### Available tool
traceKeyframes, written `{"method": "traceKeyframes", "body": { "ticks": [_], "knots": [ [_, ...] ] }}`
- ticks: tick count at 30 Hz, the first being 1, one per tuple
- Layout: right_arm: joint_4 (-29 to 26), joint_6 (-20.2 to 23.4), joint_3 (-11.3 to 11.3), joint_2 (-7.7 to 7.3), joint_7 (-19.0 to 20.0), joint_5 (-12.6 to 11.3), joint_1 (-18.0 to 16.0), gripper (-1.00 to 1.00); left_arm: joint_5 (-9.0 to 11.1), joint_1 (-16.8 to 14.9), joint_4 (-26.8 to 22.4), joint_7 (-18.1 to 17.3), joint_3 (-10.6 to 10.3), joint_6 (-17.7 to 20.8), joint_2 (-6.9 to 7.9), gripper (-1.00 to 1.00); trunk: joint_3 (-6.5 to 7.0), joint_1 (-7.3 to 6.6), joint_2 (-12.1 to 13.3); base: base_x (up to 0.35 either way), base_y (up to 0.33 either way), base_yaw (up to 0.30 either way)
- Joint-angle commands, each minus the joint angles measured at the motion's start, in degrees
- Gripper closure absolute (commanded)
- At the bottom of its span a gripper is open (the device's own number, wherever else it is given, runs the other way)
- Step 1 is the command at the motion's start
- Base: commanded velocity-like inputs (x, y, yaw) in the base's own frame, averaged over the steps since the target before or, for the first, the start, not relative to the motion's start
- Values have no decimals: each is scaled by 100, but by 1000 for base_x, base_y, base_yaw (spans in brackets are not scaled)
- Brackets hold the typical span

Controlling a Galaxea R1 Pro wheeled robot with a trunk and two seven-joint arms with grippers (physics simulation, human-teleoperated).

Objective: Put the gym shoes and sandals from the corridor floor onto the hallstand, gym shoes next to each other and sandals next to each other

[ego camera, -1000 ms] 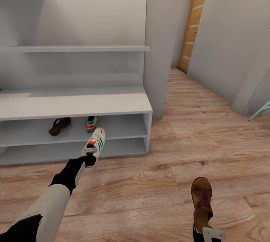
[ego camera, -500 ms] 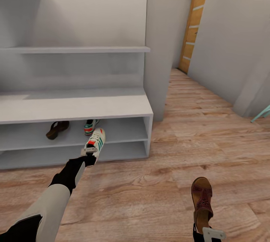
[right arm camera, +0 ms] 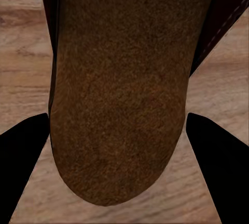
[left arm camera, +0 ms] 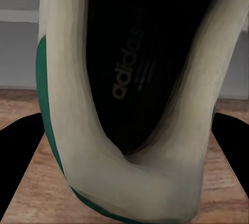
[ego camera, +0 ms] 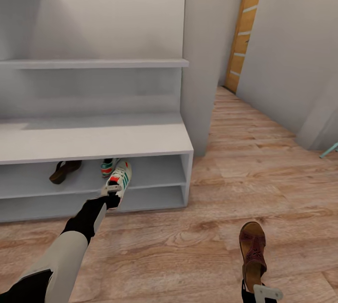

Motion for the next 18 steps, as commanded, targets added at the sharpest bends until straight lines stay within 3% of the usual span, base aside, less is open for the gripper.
{"method": "traceKeyframes", "body": {
  "ticks": [1,11,18],
  "knots": [
    [4,-2,6,-1,-43,44,-3,100,-57,-1,-11,-24,38,25,-9,100,-5,2,-2,240,0,0],
    [4,-2,4,-1,-43,42,-3,100,-52,3,-10,-26,38,25,-9,100,-5,2,-2,80,0,0],
    [4,-9,6,-1,-43,44,-3,100,-54,16,-9,-20,38,22,-9,100,-5,2,-2,268,0,0]
  ]
}}
